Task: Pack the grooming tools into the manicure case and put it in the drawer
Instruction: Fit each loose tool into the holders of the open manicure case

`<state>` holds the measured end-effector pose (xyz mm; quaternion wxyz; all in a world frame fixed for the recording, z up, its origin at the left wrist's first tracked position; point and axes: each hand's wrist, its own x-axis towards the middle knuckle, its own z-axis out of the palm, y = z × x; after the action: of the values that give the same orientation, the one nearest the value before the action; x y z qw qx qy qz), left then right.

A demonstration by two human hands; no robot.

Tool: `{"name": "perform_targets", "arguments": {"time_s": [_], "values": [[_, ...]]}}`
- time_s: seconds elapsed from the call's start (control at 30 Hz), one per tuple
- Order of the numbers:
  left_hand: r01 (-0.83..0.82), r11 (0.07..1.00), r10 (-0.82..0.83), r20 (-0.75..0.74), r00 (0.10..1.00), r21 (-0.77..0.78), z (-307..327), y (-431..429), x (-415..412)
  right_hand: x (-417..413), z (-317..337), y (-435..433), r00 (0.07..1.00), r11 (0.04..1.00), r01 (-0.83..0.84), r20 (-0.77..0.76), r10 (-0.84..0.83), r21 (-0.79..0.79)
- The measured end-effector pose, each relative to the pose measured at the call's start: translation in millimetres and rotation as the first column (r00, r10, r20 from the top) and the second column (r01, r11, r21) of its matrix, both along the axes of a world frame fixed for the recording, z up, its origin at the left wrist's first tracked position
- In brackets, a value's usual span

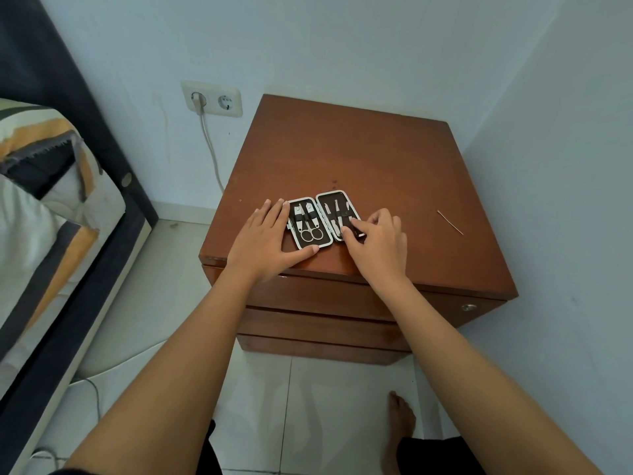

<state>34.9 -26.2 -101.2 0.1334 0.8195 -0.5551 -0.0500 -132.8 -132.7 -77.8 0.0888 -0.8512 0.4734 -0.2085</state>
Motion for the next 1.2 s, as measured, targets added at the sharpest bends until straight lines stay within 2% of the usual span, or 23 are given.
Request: {"name": "perform_targets", "arguments": {"time_s": [0.2, 0.73, 0.9, 1.03, 1.2], "values": [[-0.002, 1.0, 0.002, -0.004, 1.0, 0.004, -0.1, 0.0, 0.3, -1.0, -0.1, 0.2, 1.0, 0.999, -0.009, -0.009, 0.009, -0.039], [0.0, 1.0, 0.0, 0.005, 1.0, 0.006, -0.3, 0.0, -0.2, 1.2, 0.0, -2.6, 0.998, 0.999, -0.001, 0.063, -0.002, 0.049], [0.003, 1.0, -0.003, 0.004, 1.0, 0.012, 0.1, -0.2, 0.0, -12.5, 4.0, -9.2, 0.986, 0.995, -0.037, 0.168, 0.021, 0.089], [0.006, 1.0, -0.006, 0.007, 1.0, 0.013, -0.7, -0.8, 0.5, -54.8, 8.9, -37.7, 0.957, 0.99, 0.075, 0.269, -0.105, 0.122], [0.004, 1.0, -0.005, 0.031, 1.0, 0.027, -2.5, -1.7, 2.1, -111.8, 11.4, -79.5, 0.915, 0.939, 0.286, 0.237, -0.327, 0.191]]}}
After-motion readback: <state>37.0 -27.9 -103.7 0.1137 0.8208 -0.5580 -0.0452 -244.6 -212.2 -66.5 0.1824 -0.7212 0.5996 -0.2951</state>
